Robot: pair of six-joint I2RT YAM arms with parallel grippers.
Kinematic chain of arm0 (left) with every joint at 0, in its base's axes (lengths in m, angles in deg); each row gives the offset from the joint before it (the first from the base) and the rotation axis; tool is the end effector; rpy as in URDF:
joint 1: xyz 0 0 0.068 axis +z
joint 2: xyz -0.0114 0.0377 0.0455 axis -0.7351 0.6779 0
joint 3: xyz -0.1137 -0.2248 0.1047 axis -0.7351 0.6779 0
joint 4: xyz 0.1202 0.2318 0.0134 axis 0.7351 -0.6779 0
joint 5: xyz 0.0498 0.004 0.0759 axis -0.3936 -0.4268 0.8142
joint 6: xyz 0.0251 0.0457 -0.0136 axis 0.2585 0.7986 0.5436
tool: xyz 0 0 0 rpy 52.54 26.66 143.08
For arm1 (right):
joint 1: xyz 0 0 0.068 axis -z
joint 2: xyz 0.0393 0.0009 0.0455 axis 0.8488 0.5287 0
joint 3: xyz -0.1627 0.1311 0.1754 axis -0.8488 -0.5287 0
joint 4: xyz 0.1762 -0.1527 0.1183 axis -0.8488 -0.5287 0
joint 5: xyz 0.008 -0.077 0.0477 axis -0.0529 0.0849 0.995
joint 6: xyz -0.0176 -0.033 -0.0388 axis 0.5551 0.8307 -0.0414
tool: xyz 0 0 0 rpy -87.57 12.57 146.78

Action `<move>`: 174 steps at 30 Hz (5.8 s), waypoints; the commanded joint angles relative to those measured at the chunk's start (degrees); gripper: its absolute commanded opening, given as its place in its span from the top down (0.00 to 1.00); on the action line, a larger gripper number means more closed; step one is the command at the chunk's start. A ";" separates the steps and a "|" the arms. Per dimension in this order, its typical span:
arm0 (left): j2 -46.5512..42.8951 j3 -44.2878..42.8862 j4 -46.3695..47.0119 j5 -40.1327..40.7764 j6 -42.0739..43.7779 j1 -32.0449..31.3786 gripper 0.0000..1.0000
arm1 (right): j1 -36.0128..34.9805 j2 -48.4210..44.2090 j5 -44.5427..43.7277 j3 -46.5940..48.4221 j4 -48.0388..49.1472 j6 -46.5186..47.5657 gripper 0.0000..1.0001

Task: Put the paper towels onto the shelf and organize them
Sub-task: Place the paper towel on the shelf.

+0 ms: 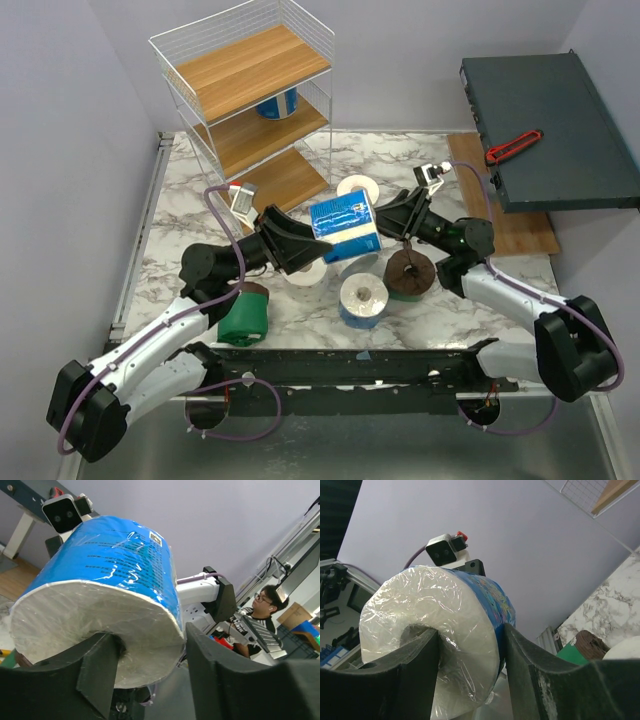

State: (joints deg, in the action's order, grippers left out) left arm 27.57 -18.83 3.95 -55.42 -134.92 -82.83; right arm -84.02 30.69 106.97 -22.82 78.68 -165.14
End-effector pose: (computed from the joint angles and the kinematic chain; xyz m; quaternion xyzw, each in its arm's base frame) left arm 0.1456 -0.1288 0.3461 0.1399 0.5204 -0.7256 0.4279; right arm 0.2180 0.1322 0.3080 -0.0524 0.5519 0.7621 0.3345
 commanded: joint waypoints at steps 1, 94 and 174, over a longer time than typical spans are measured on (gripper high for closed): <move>0.17 -2.96 1.97 0.05 0.60 -1.19 0.53 | -0.69 -1.31 1.25 -0.09 -3.41 3.13 0.47; 50.31 -99.04 -111.08 68.03 68.10 1.39 0.73 | -0.69 -14.22 -32.38 15.05 -83.03 42.34 0.08; 48.30 -87.64 -98.62 79.81 72.46 0.00 0.45 | -0.64 -17.66 -34.38 16.32 -87.09 43.28 0.08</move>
State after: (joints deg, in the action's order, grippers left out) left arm 78.21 -108.71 -97.30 21.48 -64.63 -82.54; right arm -84.39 14.05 73.52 -7.21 -7.68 -122.19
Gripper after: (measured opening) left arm 0.546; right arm 0.923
